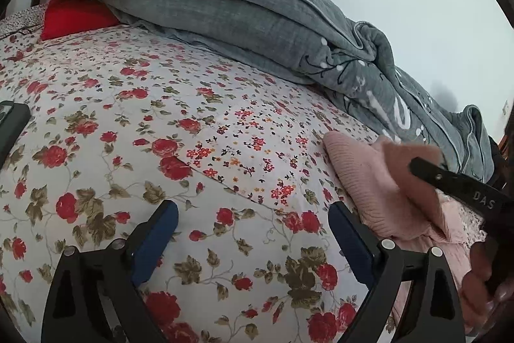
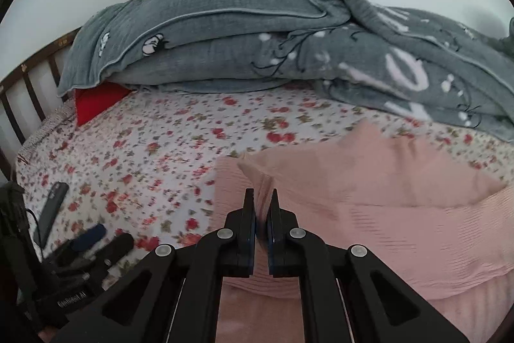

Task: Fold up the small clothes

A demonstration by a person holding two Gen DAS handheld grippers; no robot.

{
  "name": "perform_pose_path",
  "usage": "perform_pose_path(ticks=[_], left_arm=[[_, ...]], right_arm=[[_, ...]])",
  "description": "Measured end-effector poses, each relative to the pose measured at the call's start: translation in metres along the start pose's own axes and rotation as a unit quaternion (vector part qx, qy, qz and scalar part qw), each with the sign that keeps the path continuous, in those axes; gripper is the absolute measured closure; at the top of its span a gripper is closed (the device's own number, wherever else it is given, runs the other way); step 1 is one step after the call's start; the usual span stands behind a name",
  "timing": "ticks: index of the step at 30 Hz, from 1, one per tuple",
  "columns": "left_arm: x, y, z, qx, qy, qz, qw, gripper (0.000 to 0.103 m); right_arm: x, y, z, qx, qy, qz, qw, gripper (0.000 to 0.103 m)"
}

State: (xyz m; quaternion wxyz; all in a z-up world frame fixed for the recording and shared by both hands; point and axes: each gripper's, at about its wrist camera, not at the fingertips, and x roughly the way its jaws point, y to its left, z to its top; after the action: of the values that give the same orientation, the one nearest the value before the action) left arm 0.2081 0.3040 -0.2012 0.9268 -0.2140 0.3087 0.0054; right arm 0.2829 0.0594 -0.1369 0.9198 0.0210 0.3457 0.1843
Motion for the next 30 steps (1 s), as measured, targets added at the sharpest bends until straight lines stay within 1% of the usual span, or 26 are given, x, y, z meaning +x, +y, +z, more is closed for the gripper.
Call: perform_pose_path(ticks=[1, 4, 5, 6, 7, 8, 9, 10, 11, 12, 13, 14, 16, 17, 19, 21, 22, 23, 24, 25, 26, 27, 28, 30], left_arm=[[0.000, 0.000, 0.000, -0.001, 0.000, -0.001, 1.0000, 0.008], [0.000, 0.000, 0.000, 0.000, 0.000, 0.001, 1.0000, 0.008], [0.000, 0.000, 0.000, 0.000, 0.000, 0.001, 1.0000, 0.008], [0.000, 0.000, 0.000, 0.000, 0.001, 0.001, 1.0000, 0.008], [0.000, 0.000, 0.000, 0.001, 0.001, 0.001, 1.0000, 0.008], [0.001, 0.000, 0.000, 0.002, 0.002, 0.003, 1.0000, 0.008], [0.001, -0.001, -0.001, 0.004, 0.002, 0.004, 1.0000, 0.008], [0.001, -0.002, -0.001, 0.006, 0.003, 0.006, 1.0000, 0.007], [0.001, -0.002, -0.001, 0.007, 0.004, 0.007, 0.9999, 0.007], [0.001, -0.002, -0.001, 0.008, 0.005, 0.007, 0.9999, 0.007], [0.001, -0.003, -0.001, 0.010, 0.006, 0.008, 0.9999, 0.006], [0.001, -0.003, -0.001, 0.010, 0.006, 0.008, 0.9999, 0.006], [0.001, -0.007, 0.000, 0.016, 0.011, 0.008, 0.9998, 0.007], [0.000, -0.011, 0.002, 0.031, 0.016, 0.009, 0.9994, 0.007], [-0.005, -0.022, 0.005, 0.028, 0.014, -0.026, 0.9992, 0.014], [-0.008, -0.040, 0.010, 0.027, 0.009, -0.064, 0.9975, 0.016], [-0.006, -0.056, 0.014, 0.035, 0.013, -0.080, 0.9961, 0.016], [-0.003, -0.066, 0.015, 0.044, 0.018, -0.083, 0.9954, 0.018], [0.003, -0.080, 0.018, 0.060, 0.024, -0.083, 0.9945, 0.025], [0.009, -0.091, 0.019, 0.071, 0.027, -0.078, 0.9941, 0.035], [0.017, -0.101, 0.020, 0.081, 0.035, -0.075, 0.9933, 0.039], [0.028, -0.111, 0.021, 0.090, 0.049, -0.076, 0.9918, 0.044], [0.034, -0.115, 0.021, 0.094, 0.057, -0.075, 0.9910, 0.048], [0.046, -0.123, 0.018, 0.107, 0.067, -0.068, 0.9896, 0.050]], right_arm=[[0.001, 0.001, 0.000, 0.000, 0.003, 0.006, 1.000, 0.090], [0.018, 0.003, -0.002, -0.007, 0.042, 0.025, 0.999, 0.085], [0.020, 0.002, -0.003, -0.006, 0.051, 0.031, 0.998, 0.084], [0.019, -0.001, -0.004, -0.002, 0.056, 0.037, 0.998, 0.081], [0.014, -0.006, -0.004, 0.004, 0.055, 0.042, 0.998, 0.073], [0.007, -0.010, -0.005, 0.009, 0.050, 0.044, 0.998, 0.067], [-0.008, -0.019, -0.005, 0.015, 0.038, 0.047, 0.998, 0.058], [-0.019, -0.026, -0.006, 0.018, 0.027, 0.049, 0.998, 0.054], [-0.031, -0.033, -0.007, 0.018, 0.014, 0.051, 0.998, 0.053], [-0.046, -0.043, -0.009, 0.012, -0.001, 0.046, 0.999, 0.051], [-0.061, -0.053, -0.012, 0.001, -0.015, 0.031, 0.999, 0.049], [-0.077, -0.066, -0.016, -0.013, -0.031, 0.007, 0.999, 0.048], [-0.099, -0.090, -0.022, -0.032, -0.048, -0.030, 0.998, 0.047], [-0.111, -0.106, -0.026, -0.043, -0.056, -0.055, 0.996, 0.046], [-0.124, -0.135, -0.031, -0.055, -0.068, -0.096, 0.992, 0.038], [-0.130, -0.168, -0.037, -0.052, -0.069, -0.127, 0.988, 0.036], [-0.129, -0.192, -0.040, -0.039, -0.058, -0.142, 0.987, 0.036], [-0.128, -0.204, -0.042, -0.030, -0.051, -0.150, 0.987, 0.036], [-0.124, -0.226, -0.047, -0.011, -0.040, -0.158, 0.987, 0.037], [-0.121, -0.237, -0.050, 0.003, -0.032, -0.155, 0.987, 0.037], [-0.118, -0.251, -0.055, 0.019, -0.023, -0.147, 0.989, 0.037], [-0.114, -0.262, -0.060, 0.036, -0.015, -0.135, 0.990, 0.037], [-0.111, -0.269, -0.064, 0.047, -0.012, -0.126, 0.991, 0.037], [-0.109, -0.276, -0.072, 0.061, -0.013, -0.108, 0.992, 0.037]])
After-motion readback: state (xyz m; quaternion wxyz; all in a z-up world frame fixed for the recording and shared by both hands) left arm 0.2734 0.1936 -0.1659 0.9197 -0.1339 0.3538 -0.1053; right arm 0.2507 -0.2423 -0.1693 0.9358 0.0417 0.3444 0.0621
